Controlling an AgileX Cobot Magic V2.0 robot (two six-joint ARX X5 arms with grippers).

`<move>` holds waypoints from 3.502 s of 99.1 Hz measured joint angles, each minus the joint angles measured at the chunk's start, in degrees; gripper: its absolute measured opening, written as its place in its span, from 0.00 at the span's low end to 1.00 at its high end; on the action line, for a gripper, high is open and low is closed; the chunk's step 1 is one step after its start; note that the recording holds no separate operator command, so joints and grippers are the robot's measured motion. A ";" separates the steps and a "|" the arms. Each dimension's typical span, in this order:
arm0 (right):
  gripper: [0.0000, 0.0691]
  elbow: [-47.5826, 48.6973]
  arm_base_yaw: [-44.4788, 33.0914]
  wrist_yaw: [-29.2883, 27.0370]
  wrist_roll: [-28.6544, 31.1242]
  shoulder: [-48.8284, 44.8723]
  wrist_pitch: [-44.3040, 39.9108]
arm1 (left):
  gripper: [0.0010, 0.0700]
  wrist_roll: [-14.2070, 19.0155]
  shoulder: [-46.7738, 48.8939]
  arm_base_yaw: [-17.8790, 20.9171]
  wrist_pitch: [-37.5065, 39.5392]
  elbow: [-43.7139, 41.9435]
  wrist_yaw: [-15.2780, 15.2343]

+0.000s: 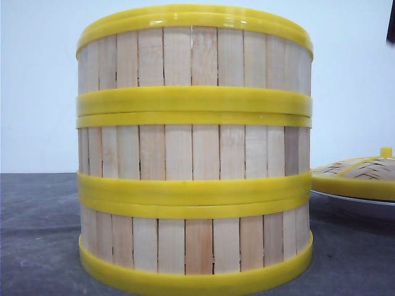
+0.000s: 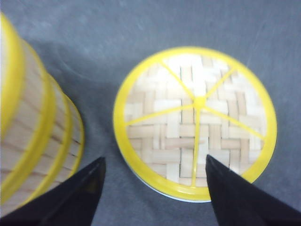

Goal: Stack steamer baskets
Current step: 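Release the left gripper and move the right gripper to the lid, then grasp the woven lid's center knob with the right gripper, then lift the lid with the right gripper and lower it onto the stack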

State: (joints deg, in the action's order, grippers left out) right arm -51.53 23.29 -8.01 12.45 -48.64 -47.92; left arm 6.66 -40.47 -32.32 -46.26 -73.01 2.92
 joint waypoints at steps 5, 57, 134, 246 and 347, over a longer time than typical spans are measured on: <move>0.60 0.44 -2.12 1.92 -0.02 -1.84 1.16 | 0.32 0.00 1.36 0.00 -1.51 0.00 0.00; 0.58 0.42 -15.65 14.34 -0.61 -21.18 13.49 | 0.32 2.08 13.31 0.00 -9.11 0.00 0.00; 0.34 0.42 -16.28 10.97 -1.11 -28.81 19.87 | 0.32 3.28 13.99 0.00 -11.85 -0.02 0.00; 0.11 0.20 -16.17 13.09 -2.14 -31.50 23.58 | 0.32 3.28 13.99 0.00 -12.15 -0.02 0.00; 0.08 -21.20 -10.25 19.17 -3.23 -11.21 3.04 | 0.32 3.26 13.99 0.00 -14.56 -0.02 0.00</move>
State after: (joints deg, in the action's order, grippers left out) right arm -72.73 13.04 11.16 9.21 -59.86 -44.88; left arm 9.91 -26.48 -32.32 -60.82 -73.03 2.92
